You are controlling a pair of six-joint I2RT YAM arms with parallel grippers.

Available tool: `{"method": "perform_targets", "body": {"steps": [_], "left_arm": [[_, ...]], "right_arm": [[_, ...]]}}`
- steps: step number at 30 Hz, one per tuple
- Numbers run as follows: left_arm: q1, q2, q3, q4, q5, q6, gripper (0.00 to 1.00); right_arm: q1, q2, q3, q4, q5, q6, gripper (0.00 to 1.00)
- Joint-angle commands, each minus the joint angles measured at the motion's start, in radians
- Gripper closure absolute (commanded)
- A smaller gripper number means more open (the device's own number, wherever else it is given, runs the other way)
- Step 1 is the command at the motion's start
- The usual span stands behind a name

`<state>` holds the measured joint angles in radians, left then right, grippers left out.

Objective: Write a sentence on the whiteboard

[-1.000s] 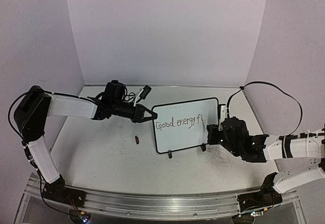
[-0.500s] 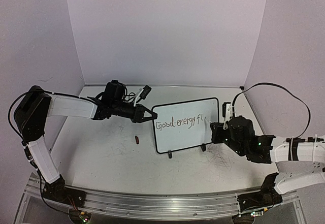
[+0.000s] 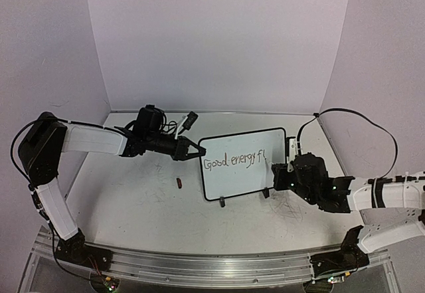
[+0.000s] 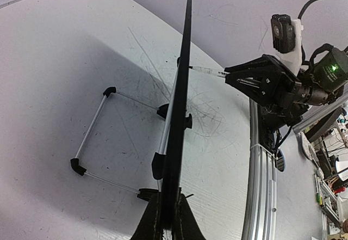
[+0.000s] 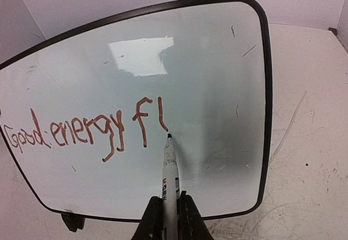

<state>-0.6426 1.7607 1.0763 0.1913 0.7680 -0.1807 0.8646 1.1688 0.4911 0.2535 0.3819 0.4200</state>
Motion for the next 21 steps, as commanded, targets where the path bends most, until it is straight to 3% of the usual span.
{"method": "perform_targets", "body": {"steps": [1,21], "left_arm": [[-0.007,-0.013,-0.007,-0.044,-0.046,0.026,1.00],[-0.008,-0.013,-0.006,-0.044,-0.044,0.027,1.00]], "right_arm": [[-0.007,-0.014,0.023,0.054,-0.002,-0.019,1.00],[-0.018,0.012,0.055,0.061,0.043,-0.019,1.00]]}}
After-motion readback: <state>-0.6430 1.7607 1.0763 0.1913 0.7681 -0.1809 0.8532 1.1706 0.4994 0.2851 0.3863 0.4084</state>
